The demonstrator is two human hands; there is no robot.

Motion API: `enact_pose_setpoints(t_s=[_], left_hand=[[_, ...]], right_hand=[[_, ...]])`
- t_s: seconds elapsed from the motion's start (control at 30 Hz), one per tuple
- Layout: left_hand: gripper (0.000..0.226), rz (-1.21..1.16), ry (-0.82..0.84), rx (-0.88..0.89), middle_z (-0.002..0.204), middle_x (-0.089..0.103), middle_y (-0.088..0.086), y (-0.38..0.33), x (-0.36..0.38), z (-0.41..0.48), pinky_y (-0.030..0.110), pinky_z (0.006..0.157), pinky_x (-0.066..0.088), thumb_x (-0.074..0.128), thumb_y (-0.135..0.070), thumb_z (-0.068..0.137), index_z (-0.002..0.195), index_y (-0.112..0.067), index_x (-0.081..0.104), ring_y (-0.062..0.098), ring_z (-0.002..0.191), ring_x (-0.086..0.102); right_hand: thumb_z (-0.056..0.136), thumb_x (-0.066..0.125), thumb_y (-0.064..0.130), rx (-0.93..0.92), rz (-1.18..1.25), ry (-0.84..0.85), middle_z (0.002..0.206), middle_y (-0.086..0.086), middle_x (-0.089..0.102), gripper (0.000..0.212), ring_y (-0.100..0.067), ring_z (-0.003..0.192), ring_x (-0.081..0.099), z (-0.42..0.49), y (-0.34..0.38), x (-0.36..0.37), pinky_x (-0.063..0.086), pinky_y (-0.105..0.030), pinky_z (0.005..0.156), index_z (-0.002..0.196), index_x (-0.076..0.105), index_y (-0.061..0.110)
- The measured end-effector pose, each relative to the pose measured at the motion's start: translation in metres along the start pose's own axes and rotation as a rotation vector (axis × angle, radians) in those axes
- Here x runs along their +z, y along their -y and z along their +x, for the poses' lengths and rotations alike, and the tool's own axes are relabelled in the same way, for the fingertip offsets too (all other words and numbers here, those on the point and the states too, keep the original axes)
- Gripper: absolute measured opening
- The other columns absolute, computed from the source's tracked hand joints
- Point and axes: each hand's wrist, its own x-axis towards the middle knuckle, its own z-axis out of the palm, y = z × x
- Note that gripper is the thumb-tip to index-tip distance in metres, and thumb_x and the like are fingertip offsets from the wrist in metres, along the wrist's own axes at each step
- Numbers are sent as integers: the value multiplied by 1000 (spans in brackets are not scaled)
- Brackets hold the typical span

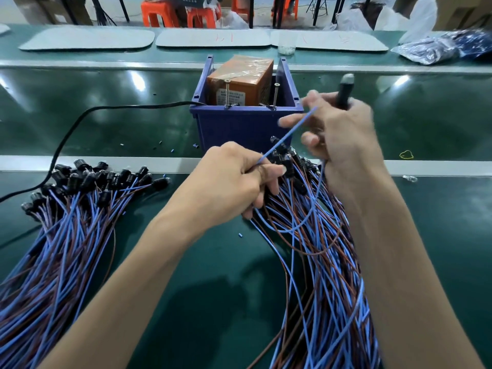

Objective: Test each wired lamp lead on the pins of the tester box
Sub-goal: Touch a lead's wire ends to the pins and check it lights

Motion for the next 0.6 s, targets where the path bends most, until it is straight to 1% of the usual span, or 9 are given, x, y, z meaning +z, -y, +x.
enact_pose_setpoints(t_s=[0.1,0.17,0.27,0.37,0.4,0.43,0.47,0.53,0.6], left_hand=[[34,-125,-9,-7,42,53,-4,-5,1,0,14,42,39,59,-27,93,64,-9,66,10,34,46],[33,-200,-3,-8,43,54,-4,-9,0,-2,13,42,39,57,-25,94,68,-7,67,8,34,48],[32,-306,-32,2,46,56,-5,-14,-3,-4,11,42,39,54,-23,96,69,-11,66,6,36,50],[28,-399,-75,7,49,58,-5,-16,-6,-3,12,46,45,53,-20,96,72,-10,65,7,40,54],[28,-429,-97,10,50,59,-5,-16,-7,-2,12,47,46,53,-18,96,72,-10,65,8,41,55],[28,-453,-124,15,51,60,-6,-15,-9,-1,12,47,46,52,-16,97,73,-10,64,8,42,55],[28,-470,-156,21,52,60,-6,-15,-10,-1,13,47,46,51,-14,97,73,-11,64,8,43,54],[28,-493,-231,34,53,60,-8,-14,-13,1,12,47,44,50,-14,98,74,-12,65,6,43,52],[28,-510,-298,48,53,59,-9,-13,-15,3,12,47,42,49,-16,99,76,-14,66,4,43,50]], right_hand=[[100,46,38,129,-178,171,63,-1,72,28,-6,34,47,-4,-7,8,35,-14,38,96,60,14],[97,42,51,174,-266,205,58,1,70,42,-5,36,49,-4,-8,9,34,-11,37,101,63,15],[96,38,56,177,-341,269,59,0,70,52,-5,38,53,-2,-3,-1,28,-10,34,87,69,15],[96,38,56,165,-377,448,71,1,74,52,-10,60,69,-6,2,-12,33,-6,35,76,70,21],[96,38,55,157,-402,524,76,3,75,50,-10,69,72,-8,2,-14,39,-10,39,74,71,25],[96,38,54,149,-437,598,81,4,76,47,-10,77,73,-11,2,-15,44,-20,48,73,71,28],[96,39,51,144,-477,662,86,5,76,43,-9,83,73,-13,3,-16,39,-29,56,76,70,29],[99,40,41,134,-525,760,91,5,76,34,-10,87,72,-16,3,-16,29,-29,61,83,66,26],[100,43,29,100,-504,796,86,2,76,27,-12,79,73,-16,2,-15,34,-18,52,84,64,24]])
